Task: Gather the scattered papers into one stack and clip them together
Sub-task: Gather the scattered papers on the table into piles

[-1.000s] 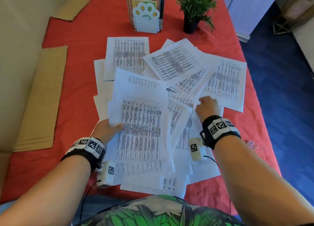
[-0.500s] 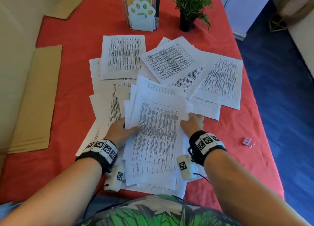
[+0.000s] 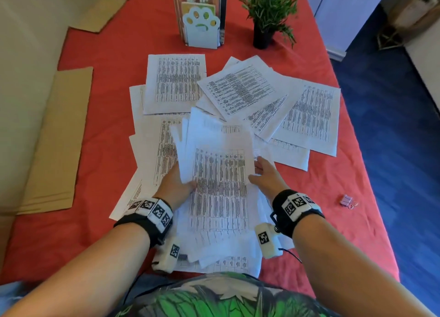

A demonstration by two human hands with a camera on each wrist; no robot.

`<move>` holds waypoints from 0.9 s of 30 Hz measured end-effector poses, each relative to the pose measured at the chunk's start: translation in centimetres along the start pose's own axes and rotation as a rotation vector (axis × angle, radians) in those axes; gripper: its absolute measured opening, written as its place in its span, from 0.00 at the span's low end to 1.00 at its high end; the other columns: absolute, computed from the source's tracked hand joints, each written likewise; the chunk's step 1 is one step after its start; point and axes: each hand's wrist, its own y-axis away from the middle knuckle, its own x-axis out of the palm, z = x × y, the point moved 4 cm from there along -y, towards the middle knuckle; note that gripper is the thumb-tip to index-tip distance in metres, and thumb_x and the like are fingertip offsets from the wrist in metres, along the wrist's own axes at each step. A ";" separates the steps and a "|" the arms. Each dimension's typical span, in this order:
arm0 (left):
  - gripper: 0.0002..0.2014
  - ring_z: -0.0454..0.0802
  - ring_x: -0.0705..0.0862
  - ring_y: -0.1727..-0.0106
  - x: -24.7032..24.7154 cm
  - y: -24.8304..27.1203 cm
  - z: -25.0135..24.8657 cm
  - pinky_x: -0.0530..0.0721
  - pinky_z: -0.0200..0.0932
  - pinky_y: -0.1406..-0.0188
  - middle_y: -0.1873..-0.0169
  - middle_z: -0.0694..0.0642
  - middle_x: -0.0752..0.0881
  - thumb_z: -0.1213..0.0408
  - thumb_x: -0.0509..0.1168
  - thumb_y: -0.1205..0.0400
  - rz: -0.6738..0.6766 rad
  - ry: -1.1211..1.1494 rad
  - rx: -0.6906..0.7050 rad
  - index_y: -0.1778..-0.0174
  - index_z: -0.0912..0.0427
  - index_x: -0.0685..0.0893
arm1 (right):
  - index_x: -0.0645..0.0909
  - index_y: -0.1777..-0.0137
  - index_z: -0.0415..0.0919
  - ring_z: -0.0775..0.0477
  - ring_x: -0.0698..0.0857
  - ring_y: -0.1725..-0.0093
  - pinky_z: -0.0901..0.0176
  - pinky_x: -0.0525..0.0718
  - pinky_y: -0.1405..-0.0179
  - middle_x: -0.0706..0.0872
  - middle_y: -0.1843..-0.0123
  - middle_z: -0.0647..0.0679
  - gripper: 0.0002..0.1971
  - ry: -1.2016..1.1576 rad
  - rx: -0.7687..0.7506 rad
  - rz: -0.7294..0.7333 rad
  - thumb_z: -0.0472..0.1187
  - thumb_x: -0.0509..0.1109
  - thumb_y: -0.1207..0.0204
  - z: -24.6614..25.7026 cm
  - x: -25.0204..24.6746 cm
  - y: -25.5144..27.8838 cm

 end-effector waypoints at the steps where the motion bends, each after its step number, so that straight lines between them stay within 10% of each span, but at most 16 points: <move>1: 0.27 0.51 0.78 0.34 -0.3 0.0 -0.1 0.72 0.43 0.35 0.31 0.54 0.80 0.68 0.68 0.20 -0.012 0.032 0.012 0.24 0.54 0.69 | 0.60 0.18 0.32 0.45 0.76 0.31 0.48 0.74 0.26 0.74 0.25 0.41 0.33 -0.025 0.005 -0.001 0.26 0.67 0.22 0.0 -0.1 0.0; 11: 0.27 0.56 0.76 0.30 -4.9 0.7 -5.3 0.71 0.44 0.39 0.35 0.51 0.76 0.57 0.60 0.15 -0.181 0.158 0.173 0.23 0.57 0.58 | 0.74 0.33 0.43 0.42 0.84 0.37 0.42 0.82 0.34 0.85 0.37 0.42 0.18 -0.075 -0.298 -0.097 0.36 0.68 0.22 6.7 -0.6 1.6; 17: 0.28 0.19 0.78 0.49 -7.3 2.4 -12.7 0.75 0.21 0.43 0.43 0.40 0.77 0.57 0.62 0.18 -0.337 0.244 0.501 0.26 0.52 0.55 | 0.70 0.44 0.48 0.70 0.81 0.59 0.74 0.81 0.58 0.81 0.54 0.57 0.13 -0.225 -0.665 -0.310 0.28 0.64 0.19 13.8 -2.2 4.7; 20: 0.32 0.25 0.79 0.47 -7.5 2.8 -12.1 0.73 0.18 0.47 0.41 0.43 0.77 0.53 0.70 0.26 -0.365 0.325 0.495 0.34 0.47 0.56 | 0.69 0.48 0.54 0.66 0.83 0.55 0.63 0.84 0.49 0.81 0.54 0.54 0.21 -0.280 -0.661 -0.324 0.23 0.66 0.24 12.9 -2.6 5.3; 22: 0.33 0.36 0.79 0.40 -7.3 3.0 -10.7 0.75 0.30 0.38 0.37 0.46 0.78 0.60 0.76 0.27 -0.382 0.365 0.457 0.34 0.49 0.62 | 0.71 0.46 0.57 0.54 0.86 0.49 0.46 0.86 0.41 0.84 0.49 0.51 0.27 -0.344 -0.588 -0.301 0.21 0.67 0.28 10.9 -2.6 5.4; 27: 0.27 0.45 0.84 0.38 -5.8 2.8 -7.9 0.79 0.56 0.32 0.38 0.51 0.82 0.73 0.72 0.25 -0.307 0.468 0.397 0.41 0.45 0.66 | 0.70 0.37 0.53 0.47 0.81 0.30 0.44 0.78 0.27 0.81 0.33 0.42 0.35 -0.490 -0.542 -0.209 0.13 0.63 0.32 8.7 -1.4 6.0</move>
